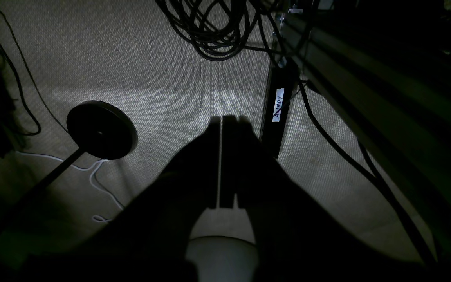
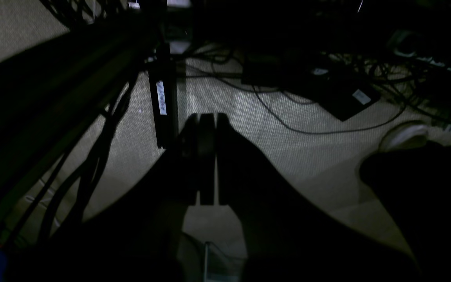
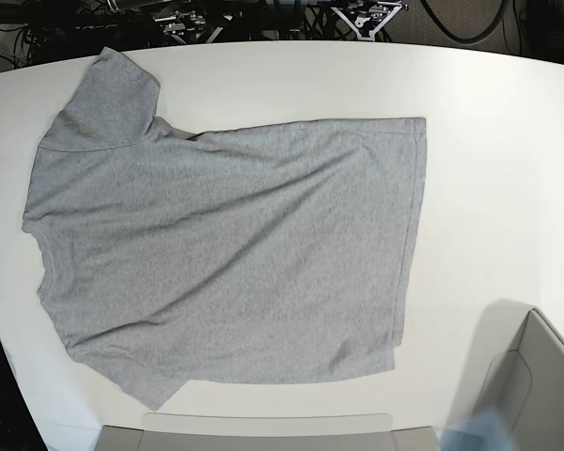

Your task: Fold the T-shirt properly

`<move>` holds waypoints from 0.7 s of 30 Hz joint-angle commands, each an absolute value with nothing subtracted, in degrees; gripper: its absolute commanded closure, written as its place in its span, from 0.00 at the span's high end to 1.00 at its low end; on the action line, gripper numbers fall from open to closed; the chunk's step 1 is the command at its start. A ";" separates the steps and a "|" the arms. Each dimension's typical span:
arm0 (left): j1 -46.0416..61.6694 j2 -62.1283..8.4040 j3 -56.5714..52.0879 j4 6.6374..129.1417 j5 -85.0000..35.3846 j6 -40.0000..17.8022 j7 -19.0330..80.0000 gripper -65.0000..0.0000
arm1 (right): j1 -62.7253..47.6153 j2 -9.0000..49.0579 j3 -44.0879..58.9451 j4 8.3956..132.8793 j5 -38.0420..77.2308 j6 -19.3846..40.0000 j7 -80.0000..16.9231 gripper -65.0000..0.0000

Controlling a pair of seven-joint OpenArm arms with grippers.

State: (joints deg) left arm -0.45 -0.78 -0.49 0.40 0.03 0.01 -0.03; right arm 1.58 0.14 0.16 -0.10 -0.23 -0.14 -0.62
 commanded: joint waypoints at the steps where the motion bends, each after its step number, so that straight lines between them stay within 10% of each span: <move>1: -0.31 -0.48 -0.40 0.48 0.31 0.22 -0.40 0.00 | 1.71 0.31 0.13 0.00 -0.22 -0.31 -0.48 0.00; 21: -0.31 -0.57 -0.40 0.48 0.40 0.22 -0.40 0.00 | 0.84 0.13 0.48 0.04 -0.04 -0.31 -0.40 0.00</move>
State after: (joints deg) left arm -0.32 -0.78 -0.38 0.40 0.05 0.01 -0.14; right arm 0.93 0.03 0.43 -0.01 -0.21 -0.27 -0.27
